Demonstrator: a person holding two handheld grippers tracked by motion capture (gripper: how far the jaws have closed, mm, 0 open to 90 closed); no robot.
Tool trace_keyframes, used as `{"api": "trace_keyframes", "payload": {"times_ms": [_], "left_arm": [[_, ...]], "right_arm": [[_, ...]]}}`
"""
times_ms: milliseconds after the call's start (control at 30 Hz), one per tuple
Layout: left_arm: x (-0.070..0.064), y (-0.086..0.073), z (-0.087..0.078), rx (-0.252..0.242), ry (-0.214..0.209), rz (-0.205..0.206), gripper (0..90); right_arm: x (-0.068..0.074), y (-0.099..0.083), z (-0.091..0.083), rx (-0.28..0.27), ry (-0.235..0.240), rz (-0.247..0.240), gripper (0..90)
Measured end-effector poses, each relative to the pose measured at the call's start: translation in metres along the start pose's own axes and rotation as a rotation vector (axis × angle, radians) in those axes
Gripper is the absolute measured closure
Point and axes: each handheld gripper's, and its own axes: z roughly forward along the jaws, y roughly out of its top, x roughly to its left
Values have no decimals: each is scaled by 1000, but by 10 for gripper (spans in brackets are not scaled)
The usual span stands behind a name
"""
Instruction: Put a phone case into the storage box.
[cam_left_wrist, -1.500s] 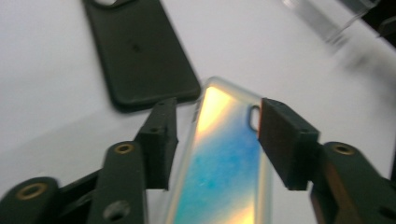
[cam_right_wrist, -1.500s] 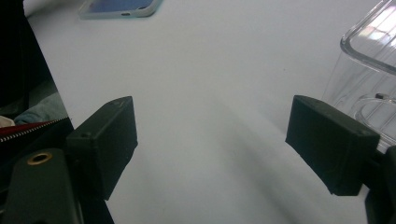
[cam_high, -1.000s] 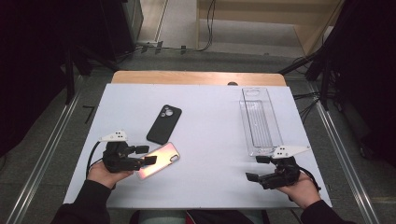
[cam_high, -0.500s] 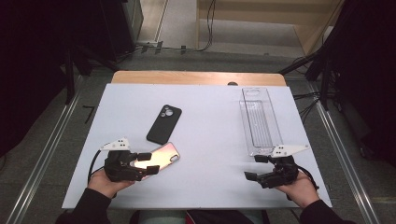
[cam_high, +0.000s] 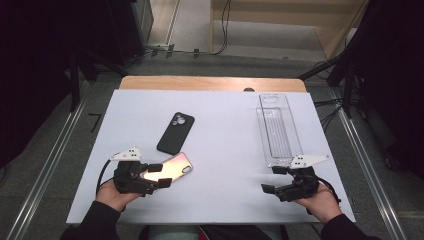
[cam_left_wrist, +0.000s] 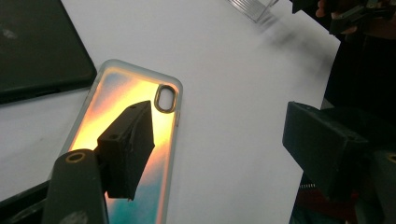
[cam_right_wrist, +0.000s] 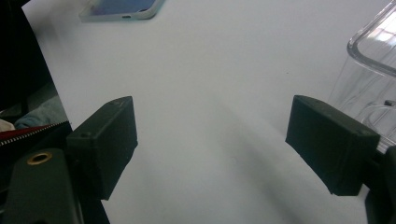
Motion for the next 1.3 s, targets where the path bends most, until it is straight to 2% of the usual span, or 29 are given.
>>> {"api": "trace_keyframes", "payload": {"times_ms": [67,100,133,167,200,267,533,600,667,833,967,1033,1200,1300], "left_arm": [[-1,3,1,-3,1,15,202],[-3,6,1,-16,23,29,121],[-3,6,1,-16,23,29,50],[-3,9,2,-13,30,29,50],[-4,11,2,-12,28,43,0],[-4,14,3,-16,29,66,0],[8,25,12,-32,52,91,0],[13,28,16,-40,65,126,0],[15,29,17,-41,71,135,0],[26,33,21,-51,60,122,1],[32,30,24,-11,44,136,16],[32,29,24,-4,46,154,20],[33,27,24,-9,50,148,20],[35,23,27,14,52,142,21]], "right_arm": [[0,0,0,1,0,2,146],[0,0,0,1,2,1,145],[0,0,0,1,2,1,145],[0,0,0,2,2,0,146],[0,0,1,1,3,-1,146],[0,0,1,2,3,-1,146],[0,0,0,3,3,-1,146],[0,-1,0,5,1,1,146],[0,-1,0,5,1,2,146],[0,-1,0,1,2,3,146],[0,-1,0,0,0,4,146],[0,-1,0,0,1,5,146],[0,-1,-1,-2,3,3,146],[0,-1,-1,-4,3,3,146]]}}
